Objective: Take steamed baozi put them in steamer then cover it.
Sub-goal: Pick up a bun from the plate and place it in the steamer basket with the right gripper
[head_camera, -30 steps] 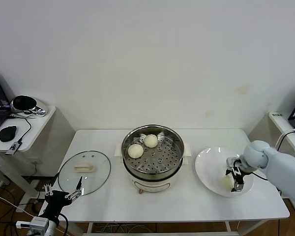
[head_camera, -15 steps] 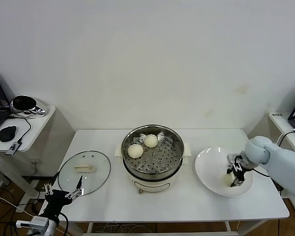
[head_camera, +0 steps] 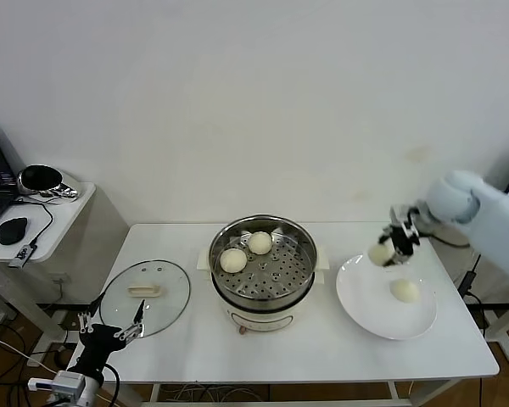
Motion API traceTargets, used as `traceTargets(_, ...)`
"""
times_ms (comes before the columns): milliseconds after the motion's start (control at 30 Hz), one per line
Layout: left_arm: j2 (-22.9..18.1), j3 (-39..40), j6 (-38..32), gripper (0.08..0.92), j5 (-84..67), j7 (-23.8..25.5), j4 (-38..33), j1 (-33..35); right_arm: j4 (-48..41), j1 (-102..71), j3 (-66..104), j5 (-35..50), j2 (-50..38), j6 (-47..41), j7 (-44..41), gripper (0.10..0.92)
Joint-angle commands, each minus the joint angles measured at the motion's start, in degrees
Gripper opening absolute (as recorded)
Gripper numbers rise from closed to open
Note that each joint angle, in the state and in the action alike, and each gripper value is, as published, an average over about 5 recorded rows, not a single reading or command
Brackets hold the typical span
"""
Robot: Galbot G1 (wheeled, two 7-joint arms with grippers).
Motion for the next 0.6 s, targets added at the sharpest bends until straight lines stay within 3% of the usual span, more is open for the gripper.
traceTargets(33,0.0,-0.1,0.0,0.823,-0.1,0.0,-0.4,0.0,1.7,16.6,-10.6,9.4,14.9,2.3,1.8,0.585)
traceTargets(333,-0.6,-0.7,-0.1,0.823,-0.3,0.0,-0.9,0.1,-1.2,12.3,-14.0,8.9,29.9,13.9,3.7,0.585)
traceTargets(600,-0.9,-1.3,-0.1,0.823,-0.7,0.0,-1.1,0.3,-5.0,8.8,-17.9,3.5,34.7,24.1,1.5,0.593)
